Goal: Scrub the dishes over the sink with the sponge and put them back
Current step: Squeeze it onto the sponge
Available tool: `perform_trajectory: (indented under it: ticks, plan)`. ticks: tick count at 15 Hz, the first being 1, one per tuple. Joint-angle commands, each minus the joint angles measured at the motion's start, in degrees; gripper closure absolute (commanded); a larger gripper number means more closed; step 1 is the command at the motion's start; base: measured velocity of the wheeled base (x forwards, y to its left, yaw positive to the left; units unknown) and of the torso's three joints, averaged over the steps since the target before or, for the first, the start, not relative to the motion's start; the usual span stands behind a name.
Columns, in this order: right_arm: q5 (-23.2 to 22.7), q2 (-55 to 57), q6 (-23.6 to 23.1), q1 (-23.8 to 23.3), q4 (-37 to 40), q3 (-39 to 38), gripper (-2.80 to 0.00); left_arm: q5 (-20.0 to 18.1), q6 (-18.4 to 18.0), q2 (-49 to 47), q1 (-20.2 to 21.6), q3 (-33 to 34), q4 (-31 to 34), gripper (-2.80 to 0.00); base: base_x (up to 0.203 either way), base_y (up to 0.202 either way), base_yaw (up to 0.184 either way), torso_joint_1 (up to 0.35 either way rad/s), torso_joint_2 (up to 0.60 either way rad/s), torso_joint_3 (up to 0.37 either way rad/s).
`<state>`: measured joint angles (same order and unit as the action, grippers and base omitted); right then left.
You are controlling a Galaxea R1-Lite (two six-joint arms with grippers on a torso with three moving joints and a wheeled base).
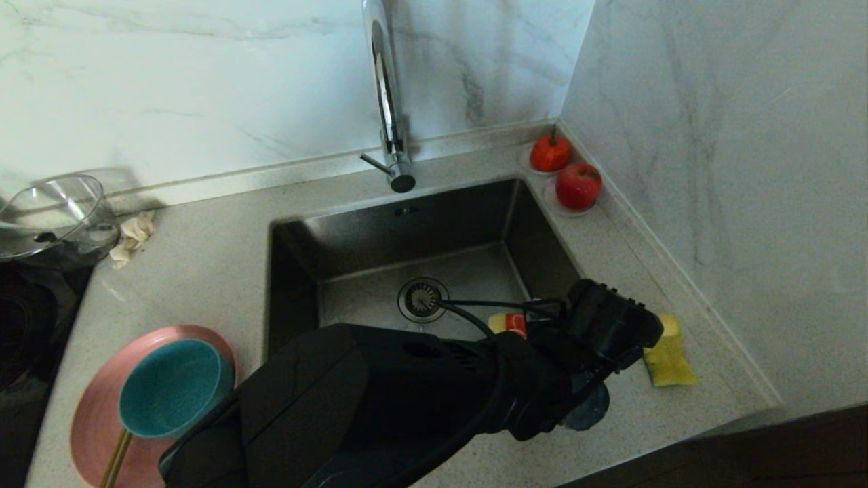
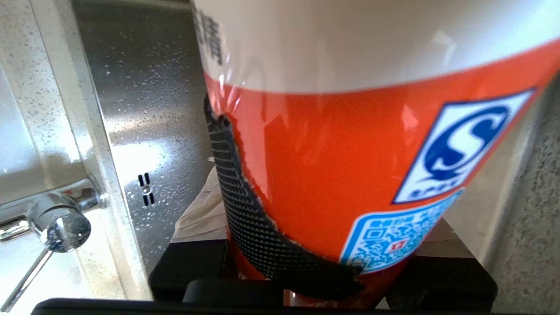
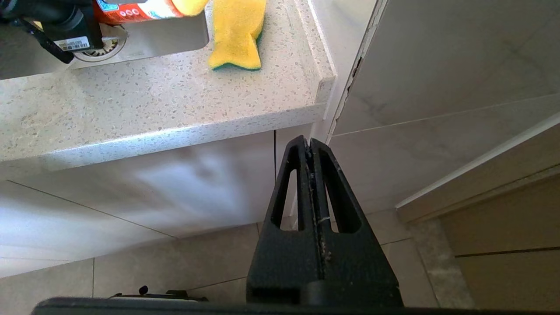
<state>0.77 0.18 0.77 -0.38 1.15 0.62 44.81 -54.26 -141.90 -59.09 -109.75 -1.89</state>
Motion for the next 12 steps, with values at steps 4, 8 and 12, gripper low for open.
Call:
perform_trajectory:
  ticks: [4, 8, 12]
  plan:
    - [0.0, 0.0, 0.0, 0.0, 0.0, 0.0, 0.00, 1.7, -5.1, -0.4, 0.3, -0.4, -0.6, 0.00, 0.000, 0.000, 0.000, 0.000, 0.00, 0.000]
    - [0.0, 0.0, 0.0, 0.0, 0.0, 0.0, 0.00, 5.8, -8.7, -0.4, 0.9, -0.9, -0.7, 0.00, 0.000, 0.000, 0.000, 0.000, 0.00, 0.000]
    - [0.0, 0.0, 0.0, 0.0, 0.0, 0.0, 0.00, 5.7, -13.5, -1.0, 1.7, -1.1, -5.6, 0.00, 0.000, 0.000, 0.000, 0.000, 0.00, 0.000]
